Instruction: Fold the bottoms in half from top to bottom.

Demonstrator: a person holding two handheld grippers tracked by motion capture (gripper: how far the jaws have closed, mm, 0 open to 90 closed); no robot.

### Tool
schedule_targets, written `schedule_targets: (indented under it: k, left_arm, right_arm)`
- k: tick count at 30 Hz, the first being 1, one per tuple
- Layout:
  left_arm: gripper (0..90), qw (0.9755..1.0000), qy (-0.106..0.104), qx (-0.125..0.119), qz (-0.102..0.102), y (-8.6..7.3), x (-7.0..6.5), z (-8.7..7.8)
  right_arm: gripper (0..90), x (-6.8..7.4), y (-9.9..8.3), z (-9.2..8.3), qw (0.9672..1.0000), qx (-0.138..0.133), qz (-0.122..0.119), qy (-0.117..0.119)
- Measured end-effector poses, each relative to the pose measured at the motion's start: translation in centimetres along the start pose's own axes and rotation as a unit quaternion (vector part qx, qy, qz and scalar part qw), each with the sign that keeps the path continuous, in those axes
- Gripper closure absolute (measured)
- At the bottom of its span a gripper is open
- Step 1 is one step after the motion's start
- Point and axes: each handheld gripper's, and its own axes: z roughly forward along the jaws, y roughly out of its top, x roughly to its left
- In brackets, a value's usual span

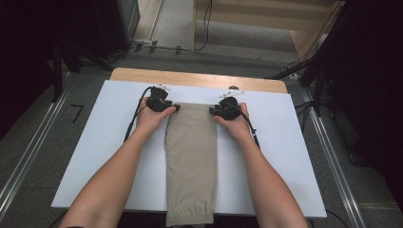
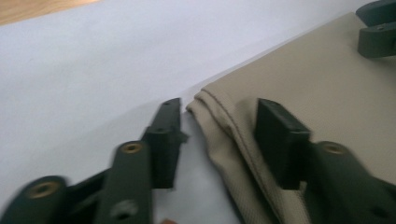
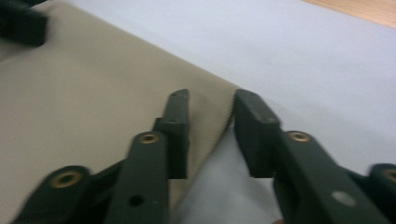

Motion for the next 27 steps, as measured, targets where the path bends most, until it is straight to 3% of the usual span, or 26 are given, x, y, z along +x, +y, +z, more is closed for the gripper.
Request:
schedule_targets:
  k: [2,4,7,10,12,17,19,22,23,24,25,26,27]
  left_arm:
    - [77.1,0.9998,-0.021,0.0,-0.002,0.1,-0.1,0.2]
    - [86.2,0.9997,-0.024,0.003,0.004,0.2,-0.3,0.2]
    - [88.1,0.9996,-0.023,0.003,0.014,0.7,-0.2,-0.1]
    - [88.4,0.9994,-0.029,-0.015,-0.005,1.7,0.5,-0.8]
    - [88.5,0.9992,-0.027,-0.029,-0.008,2.8,0.8,-1.4]
    - [88.4,0.9984,-0.009,-0.049,0.027,6.0,1.3,-2.8]
    - [88.5,0.9979,-0.006,-0.06,0.024,7.3,1.6,-3.2]
    - [88.3,0.9972,-0.004,-0.072,0.017,8.5,2.0,-3.4]
    - [86.7,0.9965,0.01,-0.08,0.021,8.9,2.1,-3.5]
    - [76.5,0.9953,0.036,-0.089,0.015,9.2,2.3,-3.6]
    - [57.4,0.9947,0.046,-0.092,0.0,9.4,2.7,-3.9]
    - [44.8,0.9944,0.039,-0.097,-0.016,9.6,3.1,-4.3]
    - [38.3,0.9937,0.03,-0.104,-0.029,9.6,3.5,-4.9]
  right_arm:
    - [79.8,0.5,0.2,0.1,0.9999,0.005,-0.013,0.003]
    - [84.3,0.8,0.5,0.1,0.9998,0.014,-0.016,0.004]
    - [86.4,0.8,1.3,0.1,0.999,0.04,-0.018,0.004]
    - [86.8,0.5,2.6,-0.2,0.9986,0.047,-0.025,0.002]
    - [86.8,0.2,3.6,-0.6,0.9991,0.036,-0.022,0.002]
    - [87.0,-0.6,6.7,-2.1,0.9997,0.002,-0.024,-0.007]
    - [87.1,-0.7,7.9,-2.4,0.9993,-0.001,-0.033,-0.016]
    - [86.8,-1.0,9.4,-2.8,0.9994,-0.017,-0.022,-0.022]
    - [84.8,-1.0,9.8,-2.9,0.9991,-0.025,-0.012,-0.033]
    - [72.1,-1.1,10.2,-3.1,0.9983,-0.038,-0.006,-0.045]
    - [44.3,-1.2,10.6,-3.1,0.9976,-0.043,0.0,-0.054]
    - [33.6,-1.3,11.1,-3.2,0.9975,-0.028,0.013,-0.064]
    - [31.6,-1.4,11.3,-3.6,0.9977,-0.026,0.02,-0.059]
